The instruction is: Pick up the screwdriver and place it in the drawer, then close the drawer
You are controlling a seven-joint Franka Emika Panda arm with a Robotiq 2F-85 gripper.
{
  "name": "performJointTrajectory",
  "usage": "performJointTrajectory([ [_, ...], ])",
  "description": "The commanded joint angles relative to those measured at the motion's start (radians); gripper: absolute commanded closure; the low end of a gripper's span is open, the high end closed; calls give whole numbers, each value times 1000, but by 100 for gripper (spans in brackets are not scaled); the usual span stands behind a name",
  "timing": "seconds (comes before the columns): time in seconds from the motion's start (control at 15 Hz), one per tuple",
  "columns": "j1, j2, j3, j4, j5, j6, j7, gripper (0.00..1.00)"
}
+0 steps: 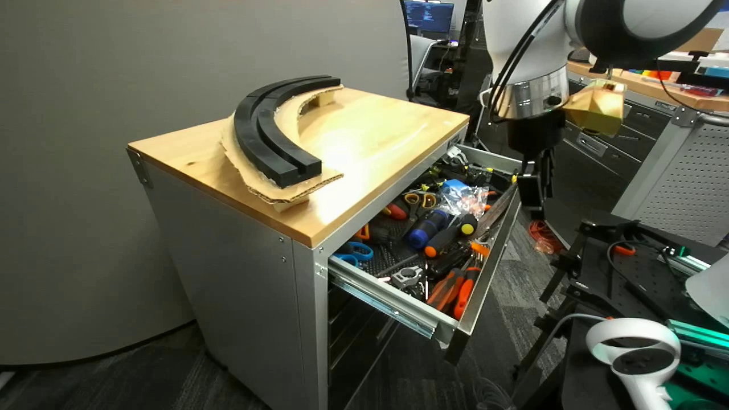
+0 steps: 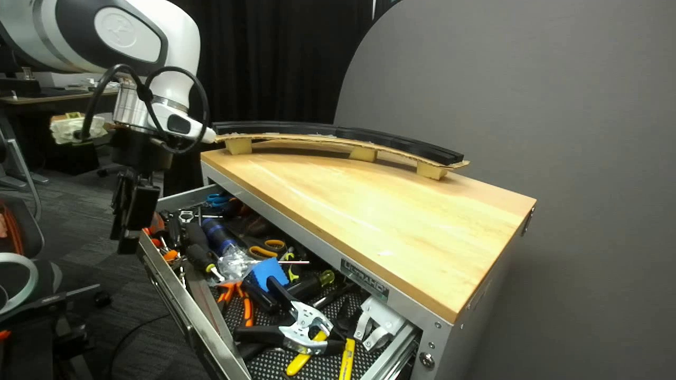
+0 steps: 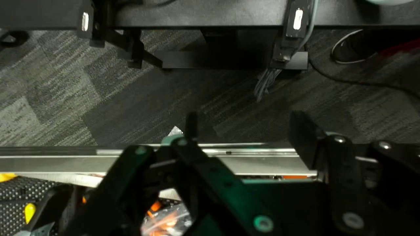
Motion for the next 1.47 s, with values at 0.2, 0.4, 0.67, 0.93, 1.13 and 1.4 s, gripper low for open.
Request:
performJointTrajectory([
  [0.2,10,38,33,-66,-37,126,175,84],
  [0.4,25,88,42,-61,-78,217,293,100],
  [0.67,58,162,28,-26,-192,359,488,100],
  [0.93,91,211,-4,22,-371,415,678,100],
  [1.13,107,204,-10,49,-425,499,757,100],
  [1.4,125,249,-39,117,-615,583,906,100],
])
